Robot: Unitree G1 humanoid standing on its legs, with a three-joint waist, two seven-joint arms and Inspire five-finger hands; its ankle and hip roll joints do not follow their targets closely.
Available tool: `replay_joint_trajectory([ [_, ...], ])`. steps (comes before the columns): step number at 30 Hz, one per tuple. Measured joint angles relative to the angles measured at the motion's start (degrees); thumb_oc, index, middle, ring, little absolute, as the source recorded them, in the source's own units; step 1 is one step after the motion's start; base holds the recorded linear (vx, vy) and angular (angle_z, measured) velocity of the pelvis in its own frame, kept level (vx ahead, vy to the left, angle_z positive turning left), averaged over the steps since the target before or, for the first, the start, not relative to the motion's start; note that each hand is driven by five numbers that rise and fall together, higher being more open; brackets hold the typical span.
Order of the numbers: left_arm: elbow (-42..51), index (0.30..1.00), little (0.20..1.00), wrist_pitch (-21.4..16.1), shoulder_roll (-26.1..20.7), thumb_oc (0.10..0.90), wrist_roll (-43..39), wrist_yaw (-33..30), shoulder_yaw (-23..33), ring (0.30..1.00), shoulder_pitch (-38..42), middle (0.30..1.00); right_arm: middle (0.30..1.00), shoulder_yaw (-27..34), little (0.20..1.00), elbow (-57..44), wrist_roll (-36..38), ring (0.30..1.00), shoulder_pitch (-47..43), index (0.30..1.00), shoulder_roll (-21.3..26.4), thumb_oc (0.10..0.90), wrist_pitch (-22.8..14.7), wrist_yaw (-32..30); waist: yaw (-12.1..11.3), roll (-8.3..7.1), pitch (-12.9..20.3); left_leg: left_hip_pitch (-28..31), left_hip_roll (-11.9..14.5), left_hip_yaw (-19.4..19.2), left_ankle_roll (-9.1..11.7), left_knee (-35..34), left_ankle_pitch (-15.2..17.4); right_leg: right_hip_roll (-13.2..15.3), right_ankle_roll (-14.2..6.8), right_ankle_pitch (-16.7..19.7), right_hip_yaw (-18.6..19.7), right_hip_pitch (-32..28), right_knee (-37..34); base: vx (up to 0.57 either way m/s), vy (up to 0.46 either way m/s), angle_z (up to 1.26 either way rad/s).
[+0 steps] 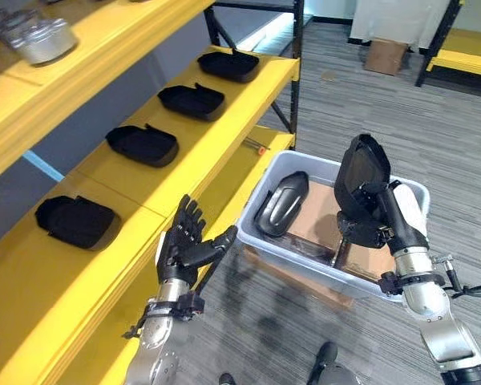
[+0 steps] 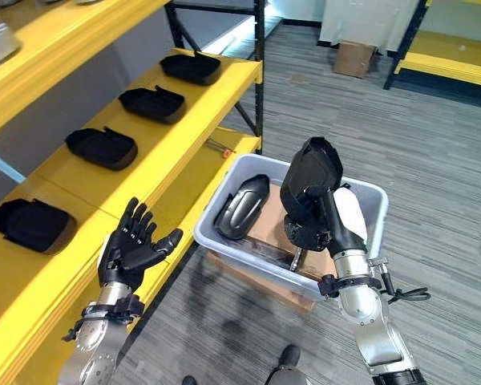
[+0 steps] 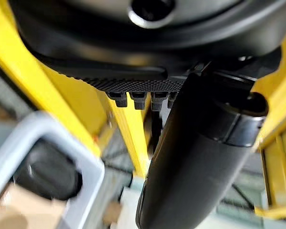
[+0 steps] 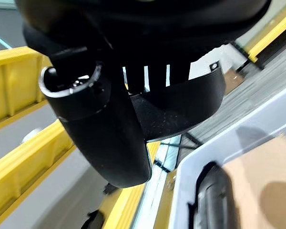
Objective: Move parts from the plastic box to the shelf.
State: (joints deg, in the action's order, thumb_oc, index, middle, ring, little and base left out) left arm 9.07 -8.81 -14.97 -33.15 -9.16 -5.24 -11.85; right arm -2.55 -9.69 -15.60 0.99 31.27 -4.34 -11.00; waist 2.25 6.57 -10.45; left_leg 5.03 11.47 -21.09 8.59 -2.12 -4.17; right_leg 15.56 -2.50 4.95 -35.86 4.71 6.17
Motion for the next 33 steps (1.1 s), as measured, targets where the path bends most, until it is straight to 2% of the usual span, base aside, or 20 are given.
replay_joint_trajectory([
  [6, 0.08, 1.000, 1.000, -0.04, 0.04, 0.900, 0.34, -0.09, 3.80, 1.000, -1.38, 1.000, 0.300, -0.29, 0.300, 0.00, -0.06, 0.300, 0.52, 0.300, -0.19, 0.400, 0.02, 1.04, -3.63, -0.81, -0.09, 0.10, -1.73, 1.72, -1.41, -2.21, 0.87, 1.57, -1.41, 1.05, -1.02, -0.54, 0.14, -0.05, 0.183, 0.23],
  [8, 0.09, 1.000, 1.000, -0.04, 0.04, 0.900, 0.34, -0.09, 3.95, 1.000, -1.89, 1.000, 0.300, -0.50, 0.300, 0.00, -0.07, 0.300, 0.56, 0.300, -0.59, 0.400, 0.02, 1.09, -4.13, -1.80, -0.11, -0.09, -2.25, 2.54, -2.01, -2.26, 1.27, 2.14, -1.94, 1.31, -1.35, -0.80, 0.16, -0.03, 0.166, 0.20],
  [11, 0.04, 1.000, 1.000, 0.02, 0.05, 0.900, 0.61, -0.09, 4.01, 1.000, -3.35, 1.000, 0.300, -0.83, 0.300, -0.04, -0.16, 0.300, 0.84, 0.300, -2.05, 0.400, 0.01, 1.16, -4.16, -4.16, -0.05, -0.75, -3.87, 3.42, -3.44, -2.18, 2.32, 3.93, -3.59, 1.40, -1.37, -1.28, 0.18, -0.03, 0.195, 0.20],
  [14, 0.02, 1.000, 1.000, 0.01, 0.04, 0.900, 2.24, -0.05, 4.05, 1.000, -3.32, 1.000, 0.300, -0.86, 0.300, -0.07, -0.25, 0.300, 1.51, 0.300, -2.38, 0.400, 0.04, 1.17, -4.01, -6.25, 0.04, -1.80, -6.46, 5.15, -4.89, -2.02, 2.28, 6.37, -4.99, 1.92, -0.88, -1.42, 0.41, -0.02, 0.191, 0.31],
  [17, 0.08, 1.000, 1.000, 0.00, 0.01, 0.900, 2.55, 0.03, 4.06, 1.000, -3.01, 1.000, 0.300, -0.78, 0.300, -0.08, -1.47, 0.300, 2.67, 0.300, -3.25, 0.400, 0.11, 1.18, -4.04, -7.19, 0.13, -2.90, -8.41, 7.61, -6.23, -1.15, 2.22, 8.10, -5.54, 2.24, -0.36, -2.01, 0.54, 0.04, 0.190, 0.53],
  [18, 0.02, 1.000, 1.000, 0.01, -0.15, 0.900, 2.55, -0.01, 4.31, 1.000, -3.07, 1.000, 0.300, -0.81, 0.300, -0.13, -2.28, 0.300, 3.05, 0.300, -4.04, 0.400, 0.10, 1.27, -3.94, -7.60, 0.06, -3.54, -9.28, 8.70, -6.72, -0.60, 2.50, 8.84, -5.56, 2.56, 0.88, -2.32, 1.25, -0.03, 0.167, 0.86],
  [19, -0.05, 1.000, 1.000, 0.03, -0.56, 0.900, 2.57, 0.02, 4.37, 1.000, -3.00, 1.000, 0.300, -0.81, 0.300, -0.26, -2.36, 0.300, 4.03, 0.300, -4.83, 0.400, 0.17, 1.54, -3.12, -7.89, 0.04, -4.40, -10.34, 11.18, -7.02, 0.75, 2.45, 9.86, -5.35, 2.67, 5.46, -3.06, 2.31, 0.01, 0.206, 0.92],
  [21, -0.09, 1.000, 1.000, 0.09, -1.54, 0.900, 2.56, 0.03, 4.40, 1.000, -3.24, 1.000, 0.300, -1.00, 0.300, -0.29, -2.41, 0.300, 4.29, 0.300, -5.00, 0.400, 0.41, 2.85, -2.74, -7.70, -0.04, -4.13, -10.78, 11.97, -7.68, 1.25, 1.86, 10.36, -4.51, 3.31, 11.41, -2.87, 4.64, 0.04, 0.139, 0.81],
  [22, -0.62, 1.000, 1.000, -0.05, -2.56, 0.900, 2.55, 0.29, 4.45, 1.000, -2.90, 1.000, 0.300, -1.04, 0.300, -0.36, -2.41, 0.300, 4.96, 0.300, -4.95, 0.400, 0.38, 3.21, -1.97, -7.10, -0.57, -3.66, -11.06, 14.69, -8.56, 1.51, 2.07, 9.93, -3.69, 3.61, 20.71, -1.66, 9.53, 0.08, 0.097, 0.83],
  [23, -1.18, 1.000, 1.000, -0.05, -2.71, 0.900, 2.56, 0.35, 4.45, 1.000, -2.70, 1.000, 0.300, -0.98, 0.300, -0.38, -2.40, 0.300, 5.59, 0.300, -5.19, 0.400, 0.36, 3.27, -1.06, -6.30, -0.77, -3.37, -10.82, 17.12, -9.23, 1.41, 2.49, 8.37, -4.50, 0.31, 27.22, -0.57, 12.58, 0.11, 0.123, 1.21],
  [24, -1.67, 1.000, 1.000, -0.16, -3.47, 0.900, 2.54, 0.28, 4.44, 1.000, -2.56, 1.000, 0.300, -1.04, 0.300, -0.90, -2.39, 0.300, 6.94, 0.300, -5.67, 0.400, 0.14, 3.56, 0.56, -5.20, -0.78, -3.93, -9.07, 19.87, -9.57, 1.09, 2.49, 1.79, -6.66, -4.92, 37.68, -0.52, 11.75, 0.08, 0.086, 1.00],
  [25, -1.75, 1.000, 1.000, -0.35, -4.64, 0.900, 2.55, 0.34, 4.54, 1.000, -2.68, 1.000, 0.300, -1.03, 0.300, -1.25, -2.39, 0.300, 7.15, 0.300, -5.59, 0.400, -0.59, 4.04, 0.34, -5.20, -0.99, -3.96, -8.69, 21.07, -9.97, 0.02, 1.86, -2.48, -7.11, -7.47, 40.89, 0.47, 10.00, 0.07, 0.040, 0.90],
  [26, -2.23, 1.000, 1.000, -0.31, -4.79, 0.900, 2.54, 0.35, 4.38, 1.000, -2.48, 1.000, 0.300, -1.01, 0.300, -1.25, -2.37, 0.300, 7.13, 0.300, -5.63, 0.400, -0.96, 4.20, 1.04, -5.00, -1.39, -4.34, -8.02, 22.83, -9.64, 0.03, 1.55, -7.40, -6.22, -9.96, 44.93, 0.84, 9.07, 0.08, 0.006, 0.90],
  [27, -2.31, 1.000, 1.000, -0.22, -5.52, 0.900, 2.56, 0.47, 4.59, 1.000, -2.75, 1.000, 0.300, -0.98, 0.300, -1.40, -2.33, 0.300, 7.74, 0.300, -5.66, 0.400, -1.22, 4.36, 2.24, -5.39, -1.45, -4.94, -7.76, 24.77, -9.44, -0.52, 1.18, -12.47, -5.04, -10.66, 46.18, 0.59, 6.12, 0.07, -0.014, 0.89],
  [28, -2.28, 1.000, 1.000, -0.24, -5.90, 0.900, 2.57, 0.77, 4.39, 1.000, -2.97, 1.000, 0.300, -0.98, 0.300, -1.41, -2.32, 0.300, 7.98, 0.300, -5.71, 0.400, -1.25, 4.44, 2.20, -6.58, -1.28, -4.75, -8.13, 24.26, -9.21, -1.04, 0.89, -14.32, -3.34, -10.42, 46.17, 0.81, 3.74, 0.09, -0.029, 1.08],
  [29, -2.63, 1.000, 1.000, -0.05, -5.71, 0.900, 2.62, 1.04, 3.64, 1.000, -2.90, 1.000, 0.300, -0.48, 0.300, -1.44, -2.28, 0.300, 8.21, 0.300, -5.32, 0.400, -1.39, 4.51, 3.01, -6.70, -1.45, -4.94, -8.65, 25.45, -8.46, -1.29, 0.26, -15.17, -0.63, -8.25, 47.57, -0.02, 3.12, 0.08, -0.035, 0.68],
  [31, -2.22, 1.000, 1.000, 0.20, -4.43, 0.900, 3.10, 2.16, 1.94, 1.000, -4.32, 1.000, 0.300, 0.63, 0.300, -1.29, -2.16, 0.300, 8.05, 0.300, -4.54, 0.400, -1.31, 4.56, 2.06, -5.95, -1.45, -5.10, -8.45, 24.70, -8.69, -0.70, 0.59, -15.25, -0.84, -8.11, 45.45, -0.22, 2.86, 0.08, -0.046, 0.42],
  [32, -2.24, 1.000, 1.000, 0.20, -3.85, 0.900, 3.09, 2.35, 1.38, 1.000, -4.57, 1.000, 0.300, 0.79, 0.300, -1.30, -2.14, 0.300, 8.15, 0.300, -3.73, 0.400, -1.45, 4.58, 2.37, -5.65, -1.40, -5.54, -8.28, 24.90, -8.44, 0.14, 0.66, -15.33, -0.44, -7.93, 44.51, -1.12, 2.75, 0.04, -0.022, 0.34],
  [33, -2.22, 1.000, 1.000, 0.20, -3.86, 0.900, 3.10, 2.52, 0.41, 1.000, -4.32, 1.000, 0.300, 1.25, 0.300, -1.33, -2.13, 0.300, 8.53, 0.300, -3.06, 0.400, -1.59, 4.70, 2.75, -5.54, -1.43, -5.66, -8.16, 26.07, -7.44, 0.15, 0.54, -15.71, -0.85, -8.29, 43.84, -1.79, 2.56, 0.01, -0.060, 0.43],
])
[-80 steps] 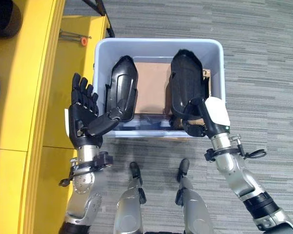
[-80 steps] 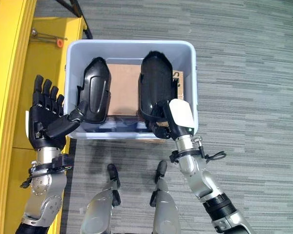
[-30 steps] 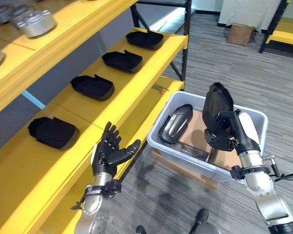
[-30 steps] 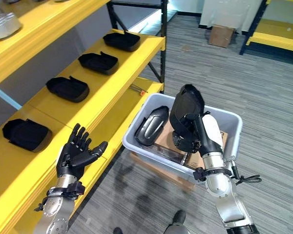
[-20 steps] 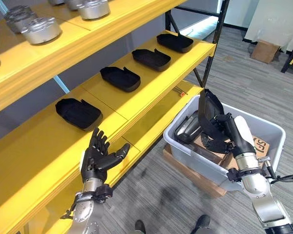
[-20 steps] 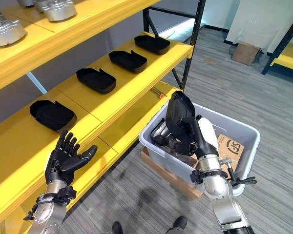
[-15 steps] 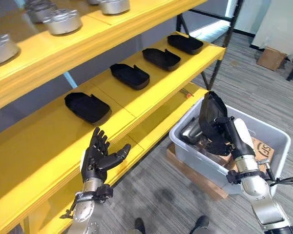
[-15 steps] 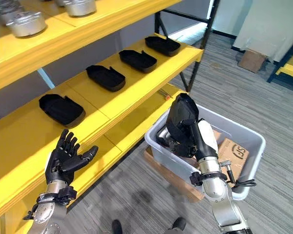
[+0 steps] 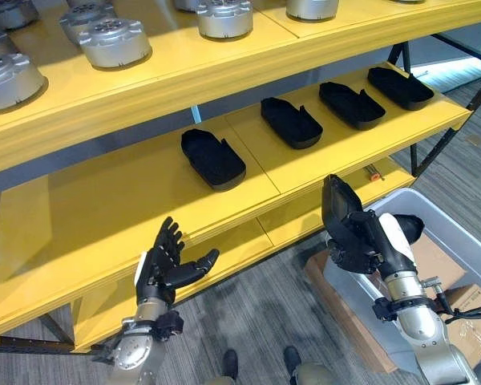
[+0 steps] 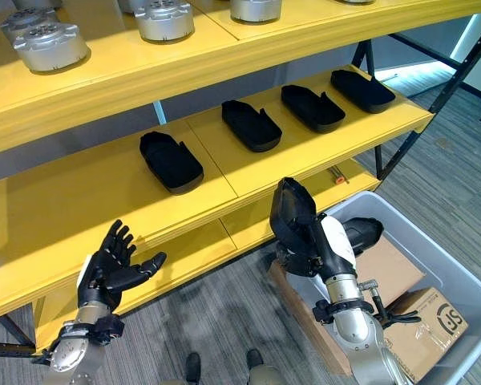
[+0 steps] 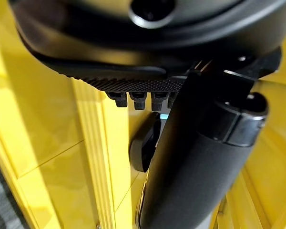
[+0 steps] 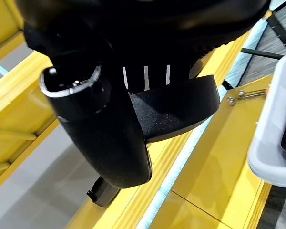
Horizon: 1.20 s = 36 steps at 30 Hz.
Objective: Move parts from the plastic box to the shelf.
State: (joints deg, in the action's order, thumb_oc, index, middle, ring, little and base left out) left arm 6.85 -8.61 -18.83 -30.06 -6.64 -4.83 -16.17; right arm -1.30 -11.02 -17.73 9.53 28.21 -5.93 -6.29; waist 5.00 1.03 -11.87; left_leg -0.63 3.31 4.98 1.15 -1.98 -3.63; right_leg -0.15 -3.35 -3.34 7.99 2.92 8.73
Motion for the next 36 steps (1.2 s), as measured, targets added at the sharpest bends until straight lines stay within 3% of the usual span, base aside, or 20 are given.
replay_joint_trajectory([
  [2, 0.03, 1.000, 1.000, 0.00, 0.34, 0.900, -0.02, 0.84, -0.52, 1.000, 0.79, 1.000, 0.300, 0.75, 0.300, -0.06, 0.09, 0.300, -0.17, 0.300, 0.34, 0.400, -0.14, 0.04, 0.11, 0.19, -0.07, -0.17, -0.30, 0.99, 1.10, -0.61, -0.88, 0.13, -0.04, -0.35, -0.64, -0.52, -0.13, 0.07, -0.101, 0.35],
  [14, 0.55, 1.000, 1.000, -0.04, 1.81, 0.900, -0.41, 0.60, 0.47, 1.000, 0.80, 1.000, 0.300, 1.06, 0.300, -0.36, 0.98, 0.300, -0.30, 0.300, 0.73, 0.400, -1.43, 0.66, -0.49, 0.64, 0.16, 1.64, -0.64, 3.33, 1.25, -2.44, -1.23, 1.12, -0.32, 0.25, -3.37, -5.03, -5.75, 0.04, -0.079, 0.15],
  [19, 0.56, 1.000, 1.000, -0.04, 1.82, 0.900, -0.66, 0.54, 0.02, 1.000, 1.01, 1.000, 0.300, 1.12, 0.300, -0.37, 0.97, 0.300, -0.31, 0.300, 1.24, 0.400, -1.43, 0.65, -0.27, 1.76, 0.85, 1.15, -0.51, 4.86, 1.55, -2.43, -1.44, 0.90, -0.22, 0.24, -4.80, -5.45, -6.29, 0.02, -0.141, 0.16],
  [23, 0.53, 1.000, 1.000, 0.00, 1.61, 0.900, -0.69, 0.56, -0.88, 1.000, 1.80, 1.000, 0.300, 0.86, 0.300, -0.52, 1.02, 0.300, -0.64, 0.300, 1.59, 0.400, -1.44, 0.66, -0.36, 1.99, 1.03, -1.18, -1.09, 5.60, 2.39, 0.79, -1.98, 0.76, 0.57, -0.92, -5.50, -4.59, -4.71, -0.02, -0.145, 0.22],
  [26, 0.57, 1.000, 1.000, -0.07, 1.48, 0.900, -0.88, 0.76, -1.38, 1.000, 2.07, 1.000, 0.300, 0.74, 0.300, -1.23, 1.36, 0.300, -1.30, 0.300, 1.93, 0.400, -1.51, 0.61, -0.94, 1.35, 0.56, -5.97, -2.62, 4.46, 5.08, 7.22, -4.79, 0.94, 1.94, -2.19, -6.14, -2.88, -1.53, -0.11, -0.135, 0.45],
  [28, 0.45, 1.000, 1.000, -0.10, 0.98, 0.900, -1.14, 0.54, -1.42, 1.000, 3.14, 1.000, 0.300, 0.71, 0.300, -1.77, 2.22, 0.300, -2.09, 0.300, 1.92, 0.400, -1.51, 0.59, -2.08, -0.71, -1.12, -8.99, -3.94, 3.58, 8.16, 12.07, -7.88, 2.61, 4.10, -3.54, -6.56, -1.29, 1.23, 0.01, -0.081, 0.33],
  [29, 0.27, 1.000, 1.000, -0.08, 0.98, 0.900, -1.16, 0.46, -1.59, 1.000, 2.68, 1.000, 0.300, 0.71, 0.300, -2.52, 2.22, 0.300, -2.16, 0.300, 1.97, 0.400, -1.55, 0.57, -2.30, -1.82, -1.73, -10.08, -3.87, 1.32, 5.52, 14.71, -6.19, 3.55, 5.58, -2.70, -7.56, -1.56, 0.92, 0.05, -0.053, 0.24],
  [30, 0.27, 1.000, 1.000, -0.05, 0.83, 0.900, -1.15, 0.59, -1.69, 1.000, 1.94, 1.000, 0.300, 0.70, 0.300, -3.57, 2.22, 0.300, -2.13, 0.300, 1.68, 0.400, -1.58, 0.51, -2.30, -1.91, -1.75, -10.25, -3.55, -1.78, 2.50, 17.99, -1.53, 3.68, 5.89, -2.08, -8.35, -1.58, 0.43, 0.03, -0.050, 0.33],
  [31, 0.34, 1.000, 1.000, -0.05, 0.73, 0.900, -1.13, 0.66, -1.72, 1.000, 1.56, 1.000, 0.300, 0.71, 0.300, -4.61, 2.22, 0.300, -1.93, 0.300, 1.75, 0.400, -1.78, 0.38, -1.71, -1.81, -1.76, -10.11, -3.03, -3.05, 1.32, 19.06, 0.47, 3.75, 6.03, -1.90, -8.78, -1.29, 0.30, -0.01, -0.044, 0.25],
  [34, 0.49, 1.000, 1.000, -0.04, 0.03, 0.900, -1.11, 0.67, -1.77, 1.000, 1.78, 1.000, 0.300, 0.74, 0.300, -4.73, 2.23, 0.300, -2.22, 0.300, 1.96, 0.400, -2.41, 0.19, -0.94, -1.56, -1.78, -7.72, -2.65, -2.34, 1.35, 20.97, 1.09, 3.69, 6.48, -2.21, -8.78, 1.12, 2.69, -0.03, -0.012, 0.05],
  [36, 0.49, 1.000, 1.000, 0.02, -0.73, 0.900, -1.10, 0.65, -1.74, 1.000, 2.06, 1.000, 0.300, 0.37, 0.300, -4.73, 2.23, 0.300, -2.76, 0.300, 1.76, 0.400, -2.41, 0.20, -0.42, -2.28, -2.43, -9.79, -1.14, -2.53, 0.43, 29.59, 6.37, 3.74, 6.30, -1.63, -8.85, 2.56, 3.76, 0.00, 0.025, -0.16],
])
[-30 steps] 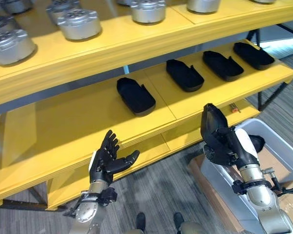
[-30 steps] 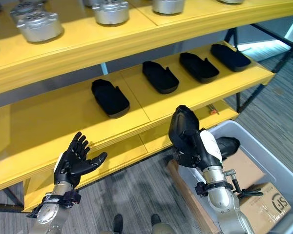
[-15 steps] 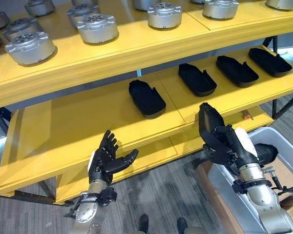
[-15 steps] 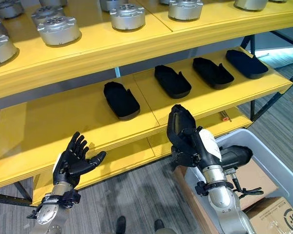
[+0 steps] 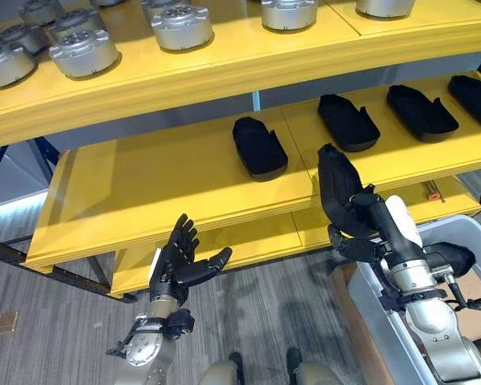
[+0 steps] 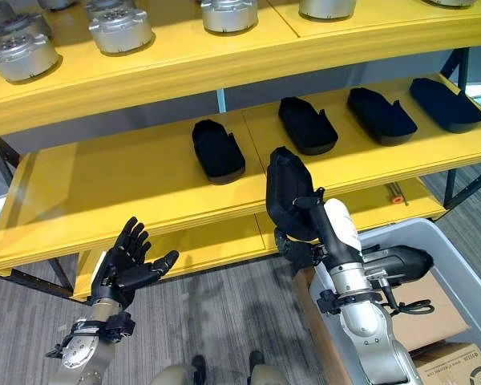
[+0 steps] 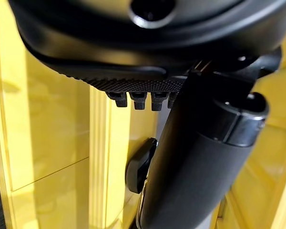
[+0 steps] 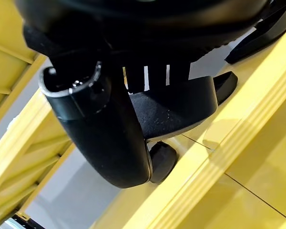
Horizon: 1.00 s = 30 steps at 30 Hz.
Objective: Move parts from the plastic box to the shelf.
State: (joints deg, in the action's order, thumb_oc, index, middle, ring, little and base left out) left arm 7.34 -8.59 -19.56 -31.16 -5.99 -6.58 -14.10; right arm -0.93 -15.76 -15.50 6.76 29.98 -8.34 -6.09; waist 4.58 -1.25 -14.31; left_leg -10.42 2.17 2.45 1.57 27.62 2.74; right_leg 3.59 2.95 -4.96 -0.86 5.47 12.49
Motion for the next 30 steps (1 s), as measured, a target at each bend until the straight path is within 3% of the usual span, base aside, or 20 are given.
replay_joint_trajectory([
  [1, -0.01, 1.000, 1.000, 0.03, -0.18, 0.900, 0.01, 0.09, -0.11, 1.000, -0.08, 1.000, 0.300, -0.27, 0.300, -0.10, 0.01, 0.300, 0.18, 0.300, -0.16, 0.400, -0.04, -0.01, 0.33, -0.51, -0.06, 0.66, 1.23, -0.59, 0.62, 1.13, 0.82, -0.12, -0.42, 0.36, 0.35, -0.43, -0.36, 0.00, 0.119, -0.12],
  [2, 0.11, 1.000, 1.000, 0.02, -0.14, 0.900, 0.01, 0.27, -0.35, 1.000, 0.09, 1.000, 0.300, -0.19, 0.300, -0.23, 0.01, 0.300, 0.32, 0.300, 0.21, 0.400, -0.07, -0.01, 1.09, -0.58, -0.08, 1.36, 1.87, -0.46, 0.77, 0.40, -0.40, -0.09, -0.73, 0.41, 0.36, -0.04, -0.05, 0.00, 0.199, 0.04],
  [3, -0.26, 1.000, 1.000, 0.12, -0.30, 0.900, 0.00, 0.44, -0.94, 1.000, 1.37, 1.000, 0.300, 0.60, 0.300, -0.12, 0.00, 0.300, 0.28, 0.300, -0.23, 0.400, -0.03, -0.06, 3.01, -0.17, -0.09, 2.78, 4.58, 0.67, 1.49, 1.76, 1.45, 0.76, -1.29, 1.46, -1.01, 0.95, -1.07, -0.03, 0.244, 0.34],
  [4, -0.08, 1.000, 1.000, 0.44, -0.53, 0.900, -0.01, 0.31, -1.11, 1.000, 2.41, 1.000, 0.300, 1.08, 0.300, -0.39, 0.19, 0.300, 0.39, 0.300, -1.43, 0.400, -0.04, -0.98, 4.80, 0.58, 0.65, 4.73, 8.96, -1.58, 2.98, -3.39, 1.01, 1.06, -1.82, 1.94, -2.11, 1.56, -1.19, -0.08, 0.245, 0.45],
  [5, -0.18, 1.000, 1.000, 0.47, -0.46, 0.900, -0.02, 0.54, -1.41, 1.000, 3.59, 1.000, 0.300, 1.74, 0.300, -0.71, 0.57, 0.300, 0.73, 0.300, -1.32, 0.400, -0.07, -1.81, 5.61, 1.15, 0.66, 6.11, 11.07, -2.50, 3.88, -6.70, 0.06, 1.76, -2.60, 1.89, -2.79, 2.57, -0.71, -0.11, 0.256, 0.65],
  [6, 0.08, 1.000, 1.000, 0.60, -0.16, 0.900, -0.05, 0.39, -2.47, 1.000, 5.68, 1.000, 0.300, 2.50, 0.300, -0.76, 1.05, 0.300, 0.70, 0.300, -0.12, 0.400, 0.04, -2.81, 6.54, 2.70, 0.57, 7.93, 12.17, -2.99, 6.54, -13.18, -5.86, 2.55, -3.66, 1.55, -3.09, 4.71, 1.22, -0.12, 0.294, 0.58],
  [8, 0.05, 1.000, 1.000, 0.81, -0.09, 0.900, -0.26, 0.37, -4.23, 1.000, 8.18, 1.000, 0.300, 2.97, 0.300, -0.75, 1.01, 0.300, 1.26, 0.300, 0.28, 0.400, 0.38, -4.10, 7.32, 3.87, 0.73, 8.48, 10.04, -6.44, 7.25, -18.72, -6.15, 6.77, -5.24, 2.67, -3.92, 5.90, 2.18, -0.07, 0.246, 0.84],
  [11, 1.76, 1.000, 1.000, 0.55, -0.19, 0.900, -1.68, 0.28, -5.26, 1.000, 8.66, 1.000, 0.300, 2.82, 0.300, -0.71, 0.84, 0.300, 1.51, 0.300, 0.83, 0.400, 0.61, -5.48, 7.21, 7.54, 1.74, 9.72, 9.20, -8.54, 6.81, -26.55, -6.12, 7.72, -6.77, 2.89, -5.73, 6.34, 2.17, 0.00, 0.128, 0.86],
  [13, 1.87, 1.000, 1.000, 0.47, -1.55, 0.900, -2.31, 0.16, -4.78, 1.000, 8.06, 1.000, 0.300, 2.33, 0.300, -0.71, -0.16, 0.300, 1.08, 0.300, 0.70, 0.400, 0.56, -5.52, 5.74, 7.60, 1.79, 9.99, 9.19, -8.62, 6.68, -29.19, -6.03, 7.80, -8.78, 2.50, -5.55, 6.34, 1.50, 0.06, 0.185, 0.34],
  [15, 1.86, 1.000, 1.000, 0.58, -2.68, 0.900, -2.31, 0.14, -4.11, 1.000, 6.52, 1.000, 0.300, 1.69, 0.300, -0.15, -0.15, 0.300, -0.08, 0.300, 0.56, 0.400, 0.57, -5.49, 4.47, 7.77, 1.76, 10.69, 9.76, -11.03, 6.57, -31.68, -5.95, 6.92, -9.92, 2.90, -5.57, 6.37, 0.03, 0.08, 0.198, -0.01],
  [20, 1.97, 1.000, 1.000, 0.66, -2.64, 0.900, -2.28, 0.43, -4.12, 1.000, 3.61, 1.000, 0.300, 1.78, 0.300, -0.04, -0.17, 0.300, -0.24, 0.300, -0.07, 0.400, 0.57, -5.60, 3.51, 7.37, 1.78, 11.87, 10.35, -15.03, 5.61, -32.15, -5.30, 5.76, -10.36, 4.26, -3.56, 6.20, -1.99, 0.04, 0.109, -0.24],
  [30, 2.28, 1.000, 1.000, 0.66, -1.56, 0.900, -2.30, 0.99, -4.01, 1.000, 3.12, 1.000, 0.300, 1.65, 0.300, -0.04, -0.28, 0.300, -1.87, 0.300, 3.27, 0.400, 1.39, -5.90, 2.82, 6.78, 1.83, 12.48, 10.81, -16.07, 5.98, -32.11, -5.91, 4.82, -9.82, 5.86, -3.11, 5.81, -2.95, 0.05, 0.051, -0.07],
])
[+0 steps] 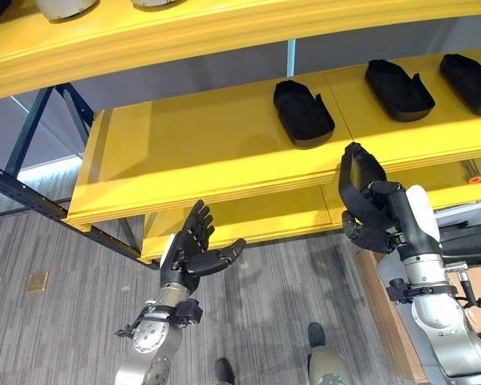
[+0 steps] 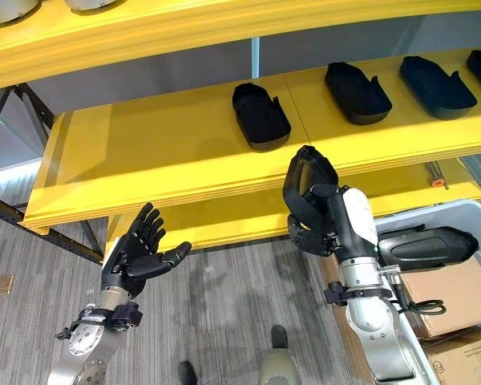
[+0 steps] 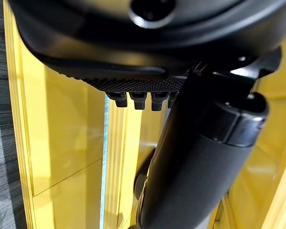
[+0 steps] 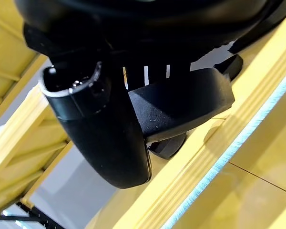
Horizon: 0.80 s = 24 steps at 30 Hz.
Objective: Move parts from the plastic box to the shelf.
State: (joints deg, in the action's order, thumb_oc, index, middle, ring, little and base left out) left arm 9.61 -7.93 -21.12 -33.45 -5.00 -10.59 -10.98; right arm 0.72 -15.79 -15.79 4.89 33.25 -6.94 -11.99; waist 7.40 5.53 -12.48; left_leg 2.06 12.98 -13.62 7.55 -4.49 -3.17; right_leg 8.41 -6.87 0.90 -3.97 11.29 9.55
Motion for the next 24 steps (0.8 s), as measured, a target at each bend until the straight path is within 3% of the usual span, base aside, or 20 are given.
replay_joint_trajectory([
  [6, -0.04, 1.000, 1.000, 0.05, 0.19, 0.900, -0.02, 0.69, 1.10, 1.000, -1.23, 1.000, 0.300, -0.79, 0.300, 0.07, -1.36, 0.300, -5.38, 0.300, 2.02, 0.400, 0.23, -0.01, -2.01, -0.60, 0.11, 0.11, 0.05, 1.51, 0.10, 0.05, -0.23, 0.16, -0.22, 0.72, -1.59, -2.43, -2.19, 0.05, -0.007, 0.15],
  [11, -0.27, 1.000, 1.000, 0.07, 0.26, 0.900, -0.06, 0.44, 2.27, 1.000, -2.54, 1.000, 0.300, -4.80, 0.300, 0.46, -2.20, 0.300, -12.78, 0.300, 3.92, 0.400, 0.91, 0.10, -5.17, -1.97, 0.86, -0.17, 0.13, 3.18, -0.08, 0.23, -0.35, 0.17, -0.25, 1.61, -3.50, -4.92, -5.05, 0.02, -0.035, 0.19],
  [15, -0.52, 1.000, 1.000, 0.20, 0.03, 0.900, -0.12, 0.35, 2.91, 1.000, -3.56, 1.000, 0.300, -9.96, 0.300, 1.79, -2.22, 0.300, -20.30, 0.300, 6.21, 0.400, 0.97, 0.27, -6.97, -3.06, 1.43, -2.58, 0.05, 5.58, -0.63, 0.74, -0.85, 0.43, -0.16, 2.37, -5.73, -5.04, -6.51, 0.00, -0.030, 0.27],
  [24, -0.63, 1.000, 1.000, 0.27, -1.29, 0.900, -2.33, -0.67, 4.18, 1.000, -3.48, 1.000, 0.300, -21.72, 0.300, 11.68, -2.17, 0.300, -38.51, 0.300, 13.05, 0.400, 1.51, 2.09, -11.95, -3.24, 1.36, -7.38, 0.01, 8.68, -0.90, 2.46, -1.20, 0.70, -0.14, 2.51, -9.02, -3.52, -6.81, -0.05, -0.030, 0.18],
])
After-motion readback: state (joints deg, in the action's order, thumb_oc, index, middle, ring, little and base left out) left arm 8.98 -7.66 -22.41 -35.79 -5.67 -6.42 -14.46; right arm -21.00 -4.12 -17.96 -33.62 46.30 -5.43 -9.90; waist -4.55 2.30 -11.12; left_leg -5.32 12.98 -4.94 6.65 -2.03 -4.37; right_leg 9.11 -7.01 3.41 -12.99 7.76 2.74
